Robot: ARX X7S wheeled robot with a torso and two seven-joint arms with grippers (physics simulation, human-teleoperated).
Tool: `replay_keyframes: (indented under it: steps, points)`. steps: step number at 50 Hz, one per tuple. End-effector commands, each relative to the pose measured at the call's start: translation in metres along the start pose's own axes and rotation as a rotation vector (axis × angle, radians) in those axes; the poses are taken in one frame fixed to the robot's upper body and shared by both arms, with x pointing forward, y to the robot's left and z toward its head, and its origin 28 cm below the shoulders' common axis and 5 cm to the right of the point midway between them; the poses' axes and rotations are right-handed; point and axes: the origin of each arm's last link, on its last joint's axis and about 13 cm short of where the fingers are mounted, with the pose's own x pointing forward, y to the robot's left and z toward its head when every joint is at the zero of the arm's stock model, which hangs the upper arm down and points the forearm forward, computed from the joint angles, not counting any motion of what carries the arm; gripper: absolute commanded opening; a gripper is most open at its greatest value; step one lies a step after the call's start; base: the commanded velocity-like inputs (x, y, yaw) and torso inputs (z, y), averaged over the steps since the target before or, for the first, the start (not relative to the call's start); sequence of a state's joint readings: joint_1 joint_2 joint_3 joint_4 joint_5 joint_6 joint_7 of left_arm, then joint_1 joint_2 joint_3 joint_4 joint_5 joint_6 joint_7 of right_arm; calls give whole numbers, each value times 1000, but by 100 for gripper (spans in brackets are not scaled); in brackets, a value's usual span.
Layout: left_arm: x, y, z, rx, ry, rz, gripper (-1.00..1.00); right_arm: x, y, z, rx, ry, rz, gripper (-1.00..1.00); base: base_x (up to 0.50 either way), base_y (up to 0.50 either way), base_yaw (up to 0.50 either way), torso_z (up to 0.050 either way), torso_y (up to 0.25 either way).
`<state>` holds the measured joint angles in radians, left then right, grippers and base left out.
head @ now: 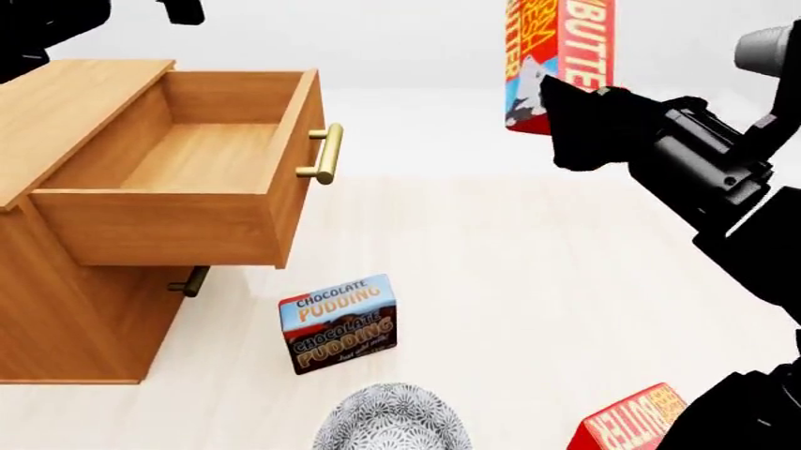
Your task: Put the butter at the front in the top drawer of the cabinet and close it.
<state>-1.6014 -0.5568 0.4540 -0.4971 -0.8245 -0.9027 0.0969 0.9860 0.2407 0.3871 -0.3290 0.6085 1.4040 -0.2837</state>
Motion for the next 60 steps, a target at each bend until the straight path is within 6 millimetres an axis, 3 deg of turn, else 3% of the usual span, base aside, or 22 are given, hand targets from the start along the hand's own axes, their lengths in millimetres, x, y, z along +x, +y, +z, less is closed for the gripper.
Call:
replay_keyframes:
  steps: [1, 6, 18, 30, 45, 60]
  points:
    - [-18, -15, -24, -47, 24, -125, 100, -20, 12, 0, 15, -117, 252, -100, 0, 0, 0, 0, 0]
    - [-29, -24, -47, -56, 39, -186, 100, -25, 19, -2, 14, -162, 365, -100, 0, 0, 0, 0, 2]
    - [-47, -32, -66, -92, 95, -349, 100, -25, 33, -15, -30, -208, 562, -100, 0, 0, 0, 0, 1]
    - [-66, -36, -77, -116, 129, -471, 100, -38, 40, -17, -13, -253, 653, -100, 0, 0, 0, 1, 1]
    - [-73, -36, -85, -199, 142, -558, 100, -57, 41, -19, 43, -319, 703, -100, 0, 0, 0, 0, 1]
    - [-87, -36, -94, -229, 169, -663, 100, -59, 42, -25, 94, -352, 744, -100, 0, 0, 0, 1, 1]
